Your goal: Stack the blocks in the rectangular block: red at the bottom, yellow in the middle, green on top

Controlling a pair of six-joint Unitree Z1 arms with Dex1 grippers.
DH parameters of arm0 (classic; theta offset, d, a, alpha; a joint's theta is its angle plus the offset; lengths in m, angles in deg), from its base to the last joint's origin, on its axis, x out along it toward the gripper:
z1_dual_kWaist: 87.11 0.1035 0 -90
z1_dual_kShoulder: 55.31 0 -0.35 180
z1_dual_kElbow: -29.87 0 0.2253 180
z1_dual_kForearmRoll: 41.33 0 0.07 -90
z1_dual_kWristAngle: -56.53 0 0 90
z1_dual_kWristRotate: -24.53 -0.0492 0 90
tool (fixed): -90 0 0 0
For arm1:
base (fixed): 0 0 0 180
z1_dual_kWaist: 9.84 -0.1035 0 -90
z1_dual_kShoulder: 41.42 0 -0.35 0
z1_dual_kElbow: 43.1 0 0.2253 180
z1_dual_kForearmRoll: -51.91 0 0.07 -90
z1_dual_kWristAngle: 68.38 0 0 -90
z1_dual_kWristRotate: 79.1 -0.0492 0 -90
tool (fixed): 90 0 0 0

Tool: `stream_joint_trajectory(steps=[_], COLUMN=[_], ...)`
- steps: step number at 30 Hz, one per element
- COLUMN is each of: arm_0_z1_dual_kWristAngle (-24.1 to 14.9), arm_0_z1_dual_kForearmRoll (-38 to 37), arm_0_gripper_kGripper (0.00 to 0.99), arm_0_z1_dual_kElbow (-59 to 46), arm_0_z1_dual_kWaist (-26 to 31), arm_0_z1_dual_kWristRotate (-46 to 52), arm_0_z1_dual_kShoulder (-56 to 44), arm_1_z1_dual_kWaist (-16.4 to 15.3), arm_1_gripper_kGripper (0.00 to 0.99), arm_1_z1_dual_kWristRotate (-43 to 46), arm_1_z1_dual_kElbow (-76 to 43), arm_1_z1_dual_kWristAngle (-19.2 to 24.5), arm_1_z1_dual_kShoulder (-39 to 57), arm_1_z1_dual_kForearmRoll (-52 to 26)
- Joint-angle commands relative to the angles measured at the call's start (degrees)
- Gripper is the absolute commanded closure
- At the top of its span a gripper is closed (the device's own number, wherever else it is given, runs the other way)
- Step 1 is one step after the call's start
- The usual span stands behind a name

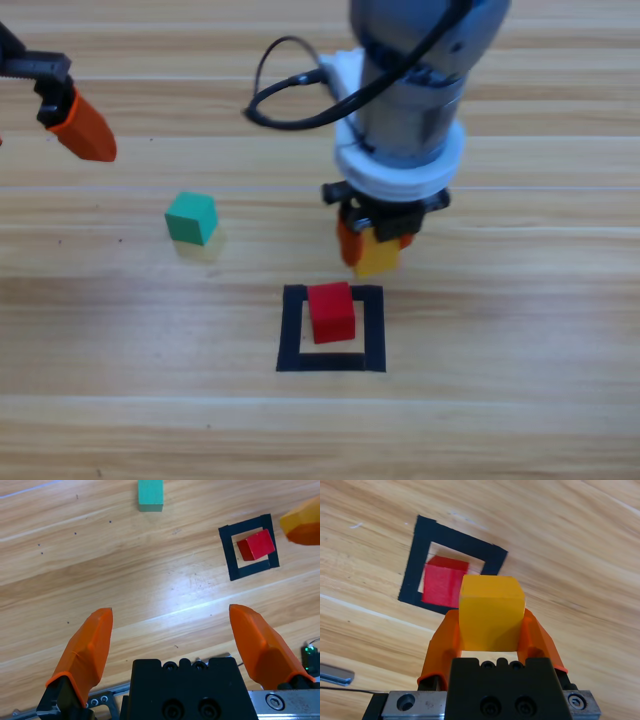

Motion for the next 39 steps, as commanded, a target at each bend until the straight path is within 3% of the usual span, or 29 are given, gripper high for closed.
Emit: stream_joint_trajectory(steps=[1, 3, 17, 39], arm_0_z1_dual_kWristAngle=[6.99, 8.66, 10.95, 11.39], arm_0_z1_dual_kForearmRoll=[-0.81, -0.81, -3.19, -6.35], arm_0_gripper_kGripper=[0.0, 0.0, 0.0, 0.0], arm_0_z1_dual_kElbow=[-1.76, -1.93, -5.54, -9.05], arm_0_z1_dual_kWaist=[5.83, 7.06, 9.35, 9.7], arm_0_z1_dual_kWristRotate=[-0.95, -1.13, -2.97, -3.24], arm_0_z1_dual_kShoulder=[0.85, 1.81, 1.64, 1.11], arm_1_z1_dual_kWaist=[-3.11, -3.38, -3.9, -5.05], arm_1_gripper_kGripper=[0.958, 0.958, 0.958, 0.958], arm_1_z1_dual_kWristRotate=[-1.04, -1.22, -1.74, -2.45], arm_1_z1_dual_kElbow=[1.0, 1.44, 3.46, 6.71], arm_1_z1_dual_kWristAngle=[-0.04, -0.13, -0.39, -0.04], arm_1_z1_dual_kShoulder=[-5.18, -5.62, -7.64, -9.84], arm_1_z1_dual_kForearmRoll=[0.56, 0.56, 0.65, 2.41])
